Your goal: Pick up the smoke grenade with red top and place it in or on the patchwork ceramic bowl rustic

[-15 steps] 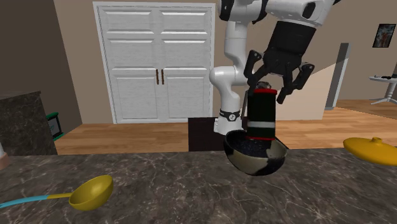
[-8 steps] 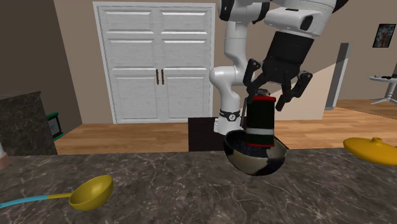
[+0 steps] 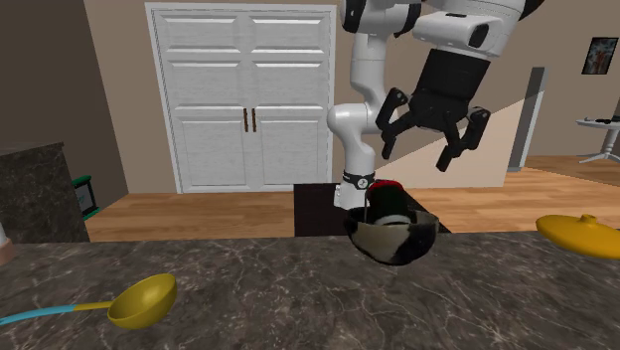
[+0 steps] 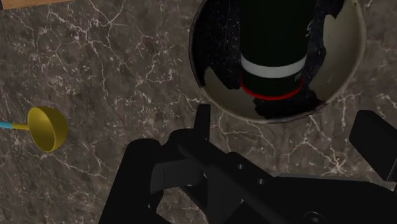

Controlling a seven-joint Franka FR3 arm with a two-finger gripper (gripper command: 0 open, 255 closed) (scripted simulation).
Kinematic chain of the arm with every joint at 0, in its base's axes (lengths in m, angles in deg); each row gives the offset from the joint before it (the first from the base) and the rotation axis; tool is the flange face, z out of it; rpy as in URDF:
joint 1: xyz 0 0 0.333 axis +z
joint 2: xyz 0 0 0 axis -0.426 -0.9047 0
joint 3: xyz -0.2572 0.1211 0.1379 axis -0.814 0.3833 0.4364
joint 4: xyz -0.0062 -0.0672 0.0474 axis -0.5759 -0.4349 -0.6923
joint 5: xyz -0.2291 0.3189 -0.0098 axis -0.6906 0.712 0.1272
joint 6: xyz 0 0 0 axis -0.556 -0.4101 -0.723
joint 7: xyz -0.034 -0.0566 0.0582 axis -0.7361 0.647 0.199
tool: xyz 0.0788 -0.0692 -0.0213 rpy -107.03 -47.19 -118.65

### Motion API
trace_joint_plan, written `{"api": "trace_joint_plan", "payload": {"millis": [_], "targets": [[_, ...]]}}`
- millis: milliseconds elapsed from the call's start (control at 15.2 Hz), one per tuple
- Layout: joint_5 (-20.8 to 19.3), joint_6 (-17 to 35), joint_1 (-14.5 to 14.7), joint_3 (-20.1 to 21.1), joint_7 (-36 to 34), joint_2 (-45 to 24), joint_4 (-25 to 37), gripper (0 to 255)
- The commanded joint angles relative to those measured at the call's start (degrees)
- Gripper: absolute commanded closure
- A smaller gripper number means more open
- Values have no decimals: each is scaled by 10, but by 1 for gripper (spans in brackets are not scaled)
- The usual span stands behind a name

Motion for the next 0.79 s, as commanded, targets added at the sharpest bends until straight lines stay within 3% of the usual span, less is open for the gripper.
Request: {"api": "trace_joint_plan", "payload": {"millis": [0, 264, 726], "targets": [[0, 0, 0, 0, 0, 0, 0, 0], [3, -75, 6, 5, 4, -13, 88, 0], [3, -75, 6, 5, 4, -13, 88, 0]]}}
